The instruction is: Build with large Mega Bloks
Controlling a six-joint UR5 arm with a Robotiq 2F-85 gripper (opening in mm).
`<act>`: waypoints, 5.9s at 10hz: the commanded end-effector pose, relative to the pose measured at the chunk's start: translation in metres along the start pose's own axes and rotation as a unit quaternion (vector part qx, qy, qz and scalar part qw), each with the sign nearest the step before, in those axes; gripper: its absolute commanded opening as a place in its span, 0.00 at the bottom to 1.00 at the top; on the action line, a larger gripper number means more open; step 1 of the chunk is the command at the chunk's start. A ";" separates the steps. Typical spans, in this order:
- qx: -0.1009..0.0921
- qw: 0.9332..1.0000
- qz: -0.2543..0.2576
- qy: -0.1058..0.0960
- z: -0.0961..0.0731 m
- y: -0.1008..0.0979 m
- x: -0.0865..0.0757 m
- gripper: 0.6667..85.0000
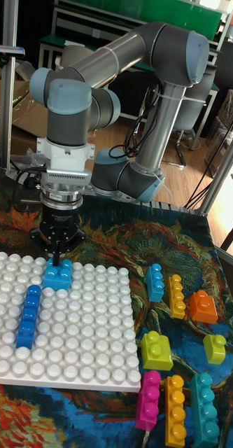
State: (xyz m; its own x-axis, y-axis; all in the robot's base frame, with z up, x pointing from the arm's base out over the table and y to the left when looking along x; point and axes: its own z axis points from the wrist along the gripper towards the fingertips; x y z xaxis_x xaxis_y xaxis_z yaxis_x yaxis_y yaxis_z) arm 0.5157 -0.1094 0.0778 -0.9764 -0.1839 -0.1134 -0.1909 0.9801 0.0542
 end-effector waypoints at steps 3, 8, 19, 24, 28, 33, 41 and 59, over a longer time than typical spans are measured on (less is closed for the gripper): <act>0.000 1.000 0.014 -0.003 -0.020 0.002 -0.004 0.01; 0.013 1.000 0.021 0.001 -0.020 -0.005 -0.001 0.01; 0.005 1.000 0.015 0.012 -0.020 0.073 -0.011 0.62; 0.004 0.999 0.053 -0.003 -0.007 0.135 -0.030 0.78; -0.008 1.000 0.028 -0.002 -0.005 0.152 -0.030 0.78; 0.009 0.998 0.063 0.008 0.001 0.201 -0.028 0.74; -0.003 0.998 0.061 0.010 0.029 0.268 -0.028 0.79; -0.002 0.996 0.084 -0.019 0.058 0.272 -0.002 0.58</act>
State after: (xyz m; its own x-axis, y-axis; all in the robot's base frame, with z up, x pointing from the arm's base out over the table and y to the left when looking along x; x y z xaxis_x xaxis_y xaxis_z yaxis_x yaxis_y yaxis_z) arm 0.4692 0.1617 0.0377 -0.9910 -0.0108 -0.1336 -0.0205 0.9972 0.0718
